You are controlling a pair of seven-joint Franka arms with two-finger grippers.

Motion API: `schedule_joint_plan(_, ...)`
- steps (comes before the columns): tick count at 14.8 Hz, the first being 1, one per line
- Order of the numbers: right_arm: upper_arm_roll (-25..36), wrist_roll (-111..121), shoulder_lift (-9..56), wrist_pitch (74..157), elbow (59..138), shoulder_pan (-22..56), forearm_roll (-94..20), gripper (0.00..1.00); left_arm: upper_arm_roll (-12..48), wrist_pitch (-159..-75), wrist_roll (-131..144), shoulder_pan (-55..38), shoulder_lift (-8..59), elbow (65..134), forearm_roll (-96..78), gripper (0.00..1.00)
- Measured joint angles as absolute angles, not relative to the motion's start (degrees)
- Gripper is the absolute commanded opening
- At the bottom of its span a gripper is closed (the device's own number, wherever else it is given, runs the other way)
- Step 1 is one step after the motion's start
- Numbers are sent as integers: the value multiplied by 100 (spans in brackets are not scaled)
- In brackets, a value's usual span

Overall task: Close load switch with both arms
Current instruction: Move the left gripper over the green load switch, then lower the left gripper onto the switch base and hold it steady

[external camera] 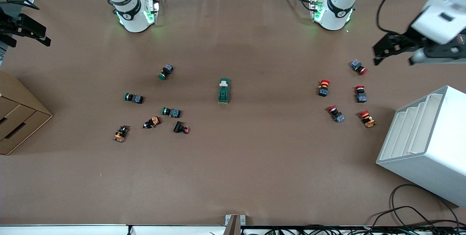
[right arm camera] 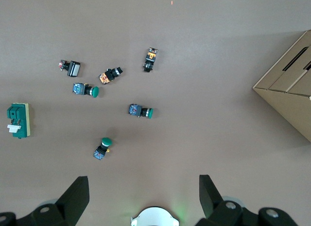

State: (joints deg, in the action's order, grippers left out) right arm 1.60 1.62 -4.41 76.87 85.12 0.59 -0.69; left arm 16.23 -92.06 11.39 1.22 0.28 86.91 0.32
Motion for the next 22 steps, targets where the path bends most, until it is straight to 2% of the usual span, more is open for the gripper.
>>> schedule_joint_plan(4, 165, 164, -441, 7686, 8515, 59, -69, 100, 2238, -10145, 2379, -714, 622, 8679, 36, 100)
schedule_joint_plan(9, 178, 164, -441, 7686, 8517, 59, -69, 100, 2360, -11477, 4244, -2106, 1518, 8684, 719, 100)
schedule_joint_plan(15, 191, 167, -441, 7686, 8520, 59, -69, 100, 2369, -11798, 6966, -3724, 2712, 8746, 2986, 100)
schedule_joint_plan(19, 189, 167, -441, 7685, 8521, 60, -69, 100, 2360, -12379, 7757, -4060, 3514, 8838, 4362, 99)
schedule_joint_plan(22, 192, 167, -441, 7685, 8521, 60, -69, 100, 2366, -12879, 8517, -4076, 3791, 9273, 5450, 97)
